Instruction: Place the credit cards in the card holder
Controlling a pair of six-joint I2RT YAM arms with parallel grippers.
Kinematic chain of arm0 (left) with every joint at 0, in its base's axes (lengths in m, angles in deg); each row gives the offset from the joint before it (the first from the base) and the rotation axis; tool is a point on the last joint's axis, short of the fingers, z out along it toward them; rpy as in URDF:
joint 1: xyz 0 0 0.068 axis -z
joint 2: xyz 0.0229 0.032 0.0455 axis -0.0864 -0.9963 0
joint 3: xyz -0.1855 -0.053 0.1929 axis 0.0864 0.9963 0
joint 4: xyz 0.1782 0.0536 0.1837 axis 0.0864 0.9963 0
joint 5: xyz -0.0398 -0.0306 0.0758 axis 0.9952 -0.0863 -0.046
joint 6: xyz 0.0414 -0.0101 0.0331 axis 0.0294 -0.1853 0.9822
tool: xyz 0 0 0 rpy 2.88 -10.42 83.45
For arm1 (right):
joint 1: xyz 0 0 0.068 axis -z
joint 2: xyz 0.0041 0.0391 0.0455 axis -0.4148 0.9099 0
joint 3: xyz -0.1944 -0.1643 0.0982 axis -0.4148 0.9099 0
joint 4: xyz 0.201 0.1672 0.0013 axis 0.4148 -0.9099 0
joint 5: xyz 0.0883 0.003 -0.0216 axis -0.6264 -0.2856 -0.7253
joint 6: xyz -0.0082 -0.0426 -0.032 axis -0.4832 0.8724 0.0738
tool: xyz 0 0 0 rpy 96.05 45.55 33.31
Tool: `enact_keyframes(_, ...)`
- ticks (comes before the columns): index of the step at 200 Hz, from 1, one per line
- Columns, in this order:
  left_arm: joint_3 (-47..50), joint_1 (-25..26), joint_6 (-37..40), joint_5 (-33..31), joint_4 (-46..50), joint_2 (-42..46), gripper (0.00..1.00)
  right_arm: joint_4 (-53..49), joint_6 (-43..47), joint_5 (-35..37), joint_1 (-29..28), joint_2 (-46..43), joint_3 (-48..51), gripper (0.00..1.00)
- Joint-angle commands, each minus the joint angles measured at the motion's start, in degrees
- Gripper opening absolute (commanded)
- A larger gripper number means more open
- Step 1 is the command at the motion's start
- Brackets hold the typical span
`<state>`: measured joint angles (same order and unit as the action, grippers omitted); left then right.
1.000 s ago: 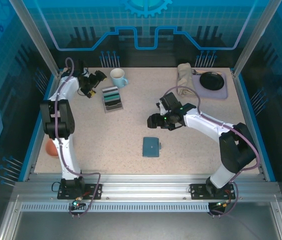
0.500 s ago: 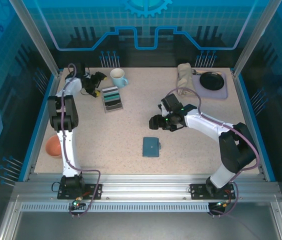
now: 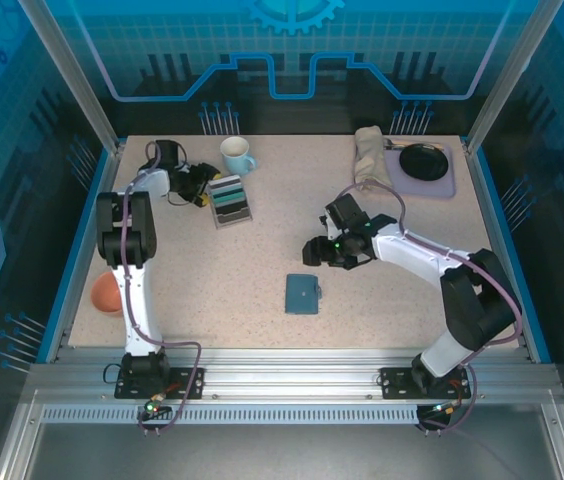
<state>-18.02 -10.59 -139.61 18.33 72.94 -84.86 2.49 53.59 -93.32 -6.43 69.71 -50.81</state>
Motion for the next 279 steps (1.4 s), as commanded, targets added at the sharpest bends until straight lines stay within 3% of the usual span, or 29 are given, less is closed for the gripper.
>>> enact_keyframes(1, 2.9, 3.0, 0.9, 3.1, -1.0, 4.1, 0.66, -0.8, -0.6, 0.1, 0.8, -2.3, 1.6, 0.67)
enact_keyframes(70, -1.4, 14.0, 7.4, 3.8, 4.4, 2.8, 0.66, 0.9, -1.3, -0.3, 5.0, -6.9, 7.3, 0.67)
enact_keyframes(103, -3.1, 20.9, 5.4, 4.2, 3.2, 1.0, 0.66, 1.0, -1.4, -1.8, 8.0, -9.7, 10.9, 0.66)
enact_keyframes(186, -26.0, 36.5, 3.8, 5.1, 12.5, -12.2, 0.67, 2.1, -1.7, -5.7, 17.0, -19.2, 19.9, 0.66)
enact_keyframes(218, -32.4, 38.2, 4.1, 4.1, 15.7, -13.8, 0.74, 3.9, -1.0, -10.0, 20.9, -19.8, 20.7, 0.67)
enact_keyframes(244, -34.1, 37.9, 7.2, -0.9, 20.4, -10.3, 0.90, 7.0, -1.1, -15.8, 20.9, -17.1, 20.4, 0.67)
enact_keyframes(261, -32.5, 36.9, 7.0, -5.2, 23.3, -7.1, 0.94, 8.9, -2.0, -16.2, 20.4, -15.0, 20.7, 0.67)
enact_keyframes(279, -24.4, 35.5, 5.9, -5.7, 20.7, -1.3, 0.95, 10.7, -2.0, -15.9, 19.5, -12.3, 20.1, 0.67)
